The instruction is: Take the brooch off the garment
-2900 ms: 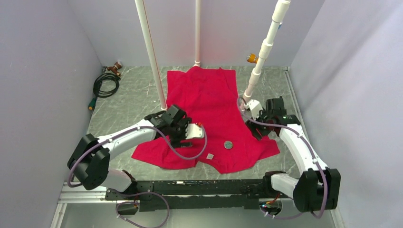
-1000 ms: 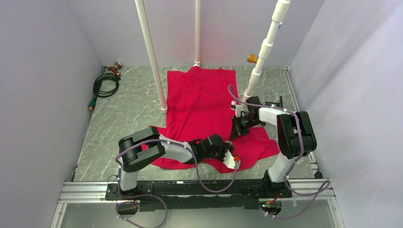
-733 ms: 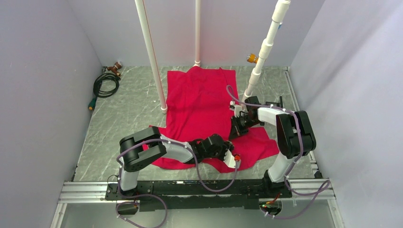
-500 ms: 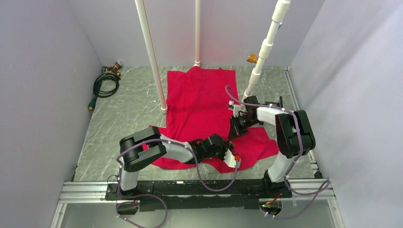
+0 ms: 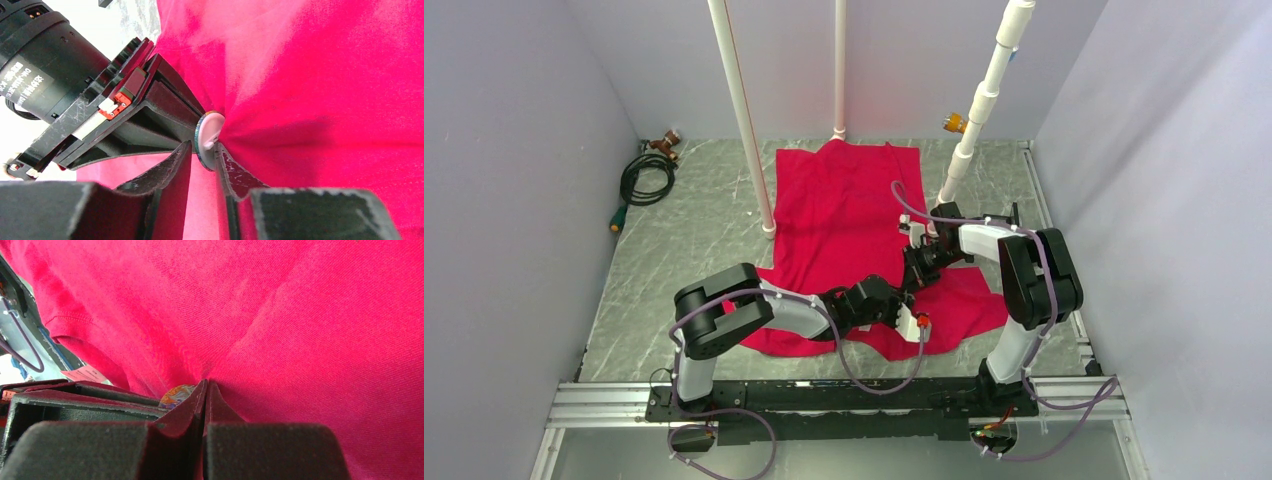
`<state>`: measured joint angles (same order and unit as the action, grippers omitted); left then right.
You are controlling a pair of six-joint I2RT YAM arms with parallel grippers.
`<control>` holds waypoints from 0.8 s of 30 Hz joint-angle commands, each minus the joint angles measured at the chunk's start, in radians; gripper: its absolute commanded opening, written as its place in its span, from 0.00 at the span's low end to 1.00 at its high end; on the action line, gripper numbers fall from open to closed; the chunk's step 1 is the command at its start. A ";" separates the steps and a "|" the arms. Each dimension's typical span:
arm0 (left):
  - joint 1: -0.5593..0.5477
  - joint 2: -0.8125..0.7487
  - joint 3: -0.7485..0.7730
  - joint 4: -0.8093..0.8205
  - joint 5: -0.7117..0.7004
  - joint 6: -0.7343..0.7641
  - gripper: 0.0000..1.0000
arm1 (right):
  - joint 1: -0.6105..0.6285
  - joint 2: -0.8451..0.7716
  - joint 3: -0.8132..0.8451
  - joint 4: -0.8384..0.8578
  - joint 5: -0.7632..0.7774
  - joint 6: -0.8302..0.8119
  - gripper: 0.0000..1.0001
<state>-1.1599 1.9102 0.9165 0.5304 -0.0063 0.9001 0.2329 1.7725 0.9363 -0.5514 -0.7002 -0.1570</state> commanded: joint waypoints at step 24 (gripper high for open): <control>0.113 -0.033 0.125 -0.259 0.297 -0.156 0.00 | -0.024 -0.096 0.014 0.002 0.028 -0.056 0.01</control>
<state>-1.0580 1.8866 0.9882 0.2989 0.2352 0.7757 0.2188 1.7607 0.9363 -0.5560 -0.6960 -0.1825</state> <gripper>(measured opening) 0.050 0.007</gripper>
